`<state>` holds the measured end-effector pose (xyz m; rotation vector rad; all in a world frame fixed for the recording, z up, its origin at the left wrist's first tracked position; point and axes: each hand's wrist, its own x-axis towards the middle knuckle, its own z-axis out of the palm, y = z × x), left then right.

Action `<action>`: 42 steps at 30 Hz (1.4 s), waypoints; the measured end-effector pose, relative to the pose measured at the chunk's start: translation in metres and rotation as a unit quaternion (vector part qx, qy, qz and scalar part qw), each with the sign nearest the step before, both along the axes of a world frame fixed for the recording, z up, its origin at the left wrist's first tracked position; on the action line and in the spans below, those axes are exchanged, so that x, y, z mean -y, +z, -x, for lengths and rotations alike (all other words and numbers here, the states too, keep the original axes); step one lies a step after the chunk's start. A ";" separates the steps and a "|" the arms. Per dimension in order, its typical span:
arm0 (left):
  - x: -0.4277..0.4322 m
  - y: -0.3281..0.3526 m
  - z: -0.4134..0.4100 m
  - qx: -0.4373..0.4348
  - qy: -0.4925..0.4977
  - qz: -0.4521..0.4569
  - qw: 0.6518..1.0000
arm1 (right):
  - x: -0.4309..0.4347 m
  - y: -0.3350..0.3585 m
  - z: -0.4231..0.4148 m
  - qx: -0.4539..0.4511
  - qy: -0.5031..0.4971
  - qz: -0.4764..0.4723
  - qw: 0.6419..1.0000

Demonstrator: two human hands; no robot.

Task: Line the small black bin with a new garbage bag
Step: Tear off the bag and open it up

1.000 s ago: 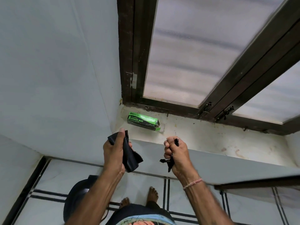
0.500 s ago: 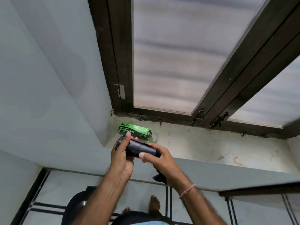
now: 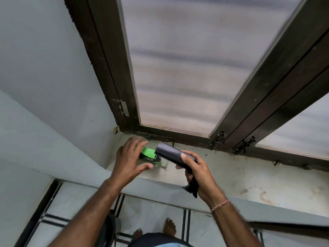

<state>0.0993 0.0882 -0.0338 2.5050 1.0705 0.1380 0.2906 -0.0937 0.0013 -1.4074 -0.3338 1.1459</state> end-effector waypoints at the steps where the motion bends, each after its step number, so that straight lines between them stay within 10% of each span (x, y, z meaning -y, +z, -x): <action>1: -0.002 -0.006 0.000 -0.051 -0.023 -0.012 0.998 | -0.001 -0.002 -0.003 -0.001 -0.003 0.008 1.000; 16: -0.001 0.020 -0.006 0.064 0.067 -0.022 0.995 | 0.011 0.015 -0.028 0.189 0.111 0.004 0.976; 29: 0.005 0.036 -0.012 0.056 -0.018 -0.061 0.996 | 0.005 0.019 -0.046 0.070 0.040 0.015 0.997; 42: 0.019 0.031 -0.016 0.090 -0.013 -0.004 0.996 | 0.008 0.032 -0.042 0.177 0.163 0.005 0.971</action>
